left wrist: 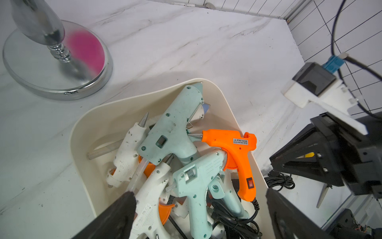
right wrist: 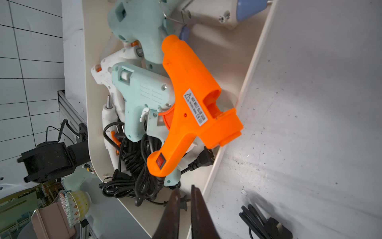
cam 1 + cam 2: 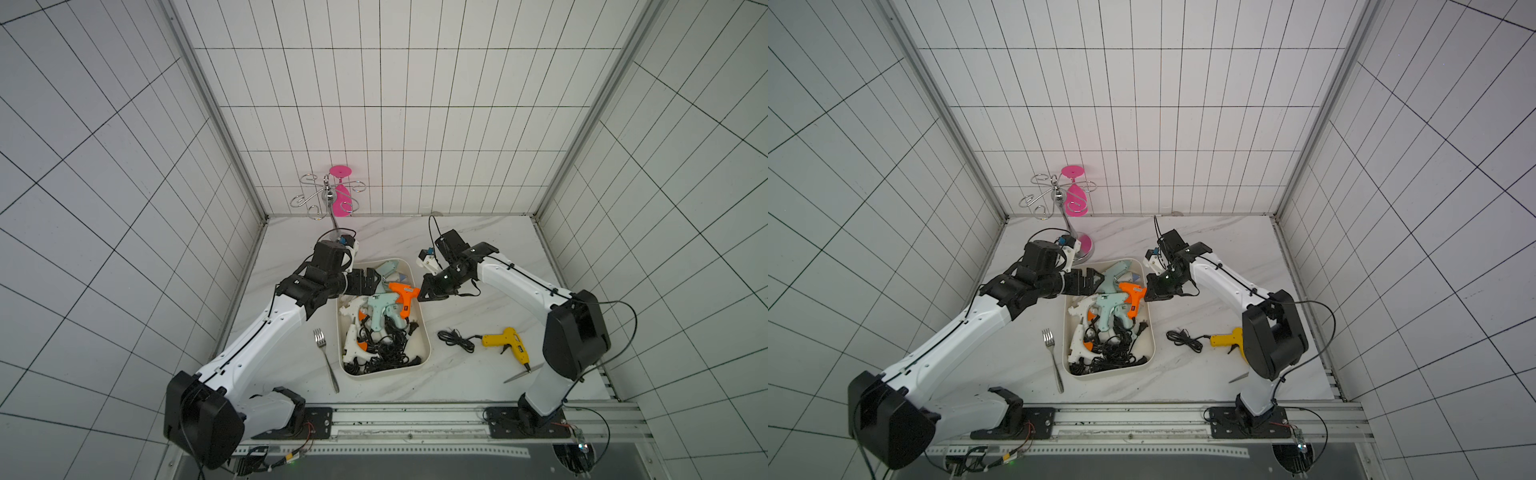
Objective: Put the hot melt glue gun into the storage box
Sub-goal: Place the hot melt adhesive gun in the storage box.
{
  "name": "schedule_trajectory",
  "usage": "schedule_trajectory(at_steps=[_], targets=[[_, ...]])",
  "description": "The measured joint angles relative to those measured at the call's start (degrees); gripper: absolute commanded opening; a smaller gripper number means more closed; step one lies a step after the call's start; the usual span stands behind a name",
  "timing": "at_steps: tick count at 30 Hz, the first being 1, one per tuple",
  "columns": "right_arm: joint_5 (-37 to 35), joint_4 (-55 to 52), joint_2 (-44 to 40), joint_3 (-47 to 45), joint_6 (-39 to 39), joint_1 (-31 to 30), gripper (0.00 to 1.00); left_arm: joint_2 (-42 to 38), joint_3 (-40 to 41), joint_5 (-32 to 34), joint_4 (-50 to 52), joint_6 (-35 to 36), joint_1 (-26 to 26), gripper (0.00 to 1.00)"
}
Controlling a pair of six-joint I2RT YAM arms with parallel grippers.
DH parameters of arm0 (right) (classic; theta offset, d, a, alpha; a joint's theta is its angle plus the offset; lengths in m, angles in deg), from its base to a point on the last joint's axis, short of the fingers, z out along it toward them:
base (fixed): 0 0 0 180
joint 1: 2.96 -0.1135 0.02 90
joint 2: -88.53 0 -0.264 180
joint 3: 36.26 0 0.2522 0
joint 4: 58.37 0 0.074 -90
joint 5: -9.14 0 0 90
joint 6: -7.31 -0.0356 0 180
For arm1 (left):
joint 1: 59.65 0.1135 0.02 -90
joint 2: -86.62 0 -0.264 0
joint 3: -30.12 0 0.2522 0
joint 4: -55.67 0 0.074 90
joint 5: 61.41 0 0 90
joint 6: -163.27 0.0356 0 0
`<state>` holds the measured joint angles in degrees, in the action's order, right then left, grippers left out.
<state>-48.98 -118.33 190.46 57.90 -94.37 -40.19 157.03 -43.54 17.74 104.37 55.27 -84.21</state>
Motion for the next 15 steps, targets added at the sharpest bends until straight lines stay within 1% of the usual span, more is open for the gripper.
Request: schedule_trajectory(at_steps=[1,4,8,12,15], targets=[[0.0,0.1,2.1,0.7,0.2,-0.5,0.09,0.0,0.0,0.7,0.1,0.1,0.0,0.99],[-0.3,0.5,7.0,2.8,0.7,-2.3,0.09,0.0,0.4,4.0,0.2,0.2,0.0,0.99],[-1.2,1.0,10.6,4.7,1.2,-4.1,0.08,0.7,1.2,7.8,1.6,0.5,0.2,0.99],[-1.6,1.7,13.6,6.8,1.6,-4.9,0.09,3.4,1.2,9.0,2.2,1.3,0.3,0.99],[-2.8,1.7,13.7,6.8,2.4,-5.0,0.10,6.5,0.0,9.0,2.4,1.9,0.2,0.98]])
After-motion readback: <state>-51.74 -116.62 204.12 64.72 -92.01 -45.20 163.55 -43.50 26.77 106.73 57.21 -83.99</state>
